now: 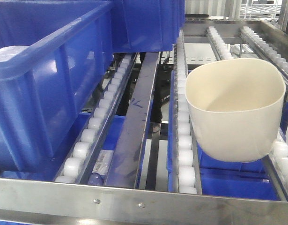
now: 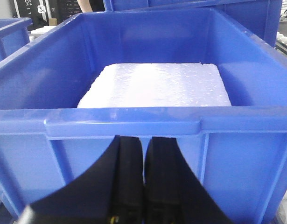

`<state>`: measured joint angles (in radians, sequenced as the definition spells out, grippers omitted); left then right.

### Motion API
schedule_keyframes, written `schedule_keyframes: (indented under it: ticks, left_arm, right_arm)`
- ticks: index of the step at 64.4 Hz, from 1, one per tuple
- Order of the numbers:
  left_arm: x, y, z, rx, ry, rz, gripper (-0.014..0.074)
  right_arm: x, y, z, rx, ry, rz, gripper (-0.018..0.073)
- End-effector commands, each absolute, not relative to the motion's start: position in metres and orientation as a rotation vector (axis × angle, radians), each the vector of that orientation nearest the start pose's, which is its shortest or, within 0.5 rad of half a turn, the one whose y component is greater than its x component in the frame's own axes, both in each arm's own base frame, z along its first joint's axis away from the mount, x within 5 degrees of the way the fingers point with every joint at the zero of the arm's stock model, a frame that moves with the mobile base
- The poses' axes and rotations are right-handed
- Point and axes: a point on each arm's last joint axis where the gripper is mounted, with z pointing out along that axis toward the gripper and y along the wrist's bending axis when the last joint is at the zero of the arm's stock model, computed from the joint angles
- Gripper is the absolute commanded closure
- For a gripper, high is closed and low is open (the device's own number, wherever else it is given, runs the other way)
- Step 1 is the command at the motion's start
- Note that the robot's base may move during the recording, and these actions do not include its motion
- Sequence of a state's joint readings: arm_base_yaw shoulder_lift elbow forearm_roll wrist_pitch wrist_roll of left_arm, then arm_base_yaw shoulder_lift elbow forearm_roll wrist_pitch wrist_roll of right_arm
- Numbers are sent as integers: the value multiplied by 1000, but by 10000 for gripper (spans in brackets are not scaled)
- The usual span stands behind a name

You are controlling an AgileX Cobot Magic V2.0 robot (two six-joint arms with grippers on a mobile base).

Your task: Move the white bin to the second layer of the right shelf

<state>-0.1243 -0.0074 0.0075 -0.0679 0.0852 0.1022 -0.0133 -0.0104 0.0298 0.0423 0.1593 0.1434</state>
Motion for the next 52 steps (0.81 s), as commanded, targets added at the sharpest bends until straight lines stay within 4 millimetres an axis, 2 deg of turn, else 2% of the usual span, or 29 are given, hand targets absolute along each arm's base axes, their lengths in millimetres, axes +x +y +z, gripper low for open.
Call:
schedule_keyframes:
  ticks: [1, 52]
  left_arm:
    - [56, -7, 199, 113, 1503, -79, 512]
    - [56, -7, 199, 113, 1503, -79, 512]
  right_arm:
    - [55, -1, 204, 137, 1527, 116, 510]
    - [55, -1, 204, 141, 1527, 123, 510]
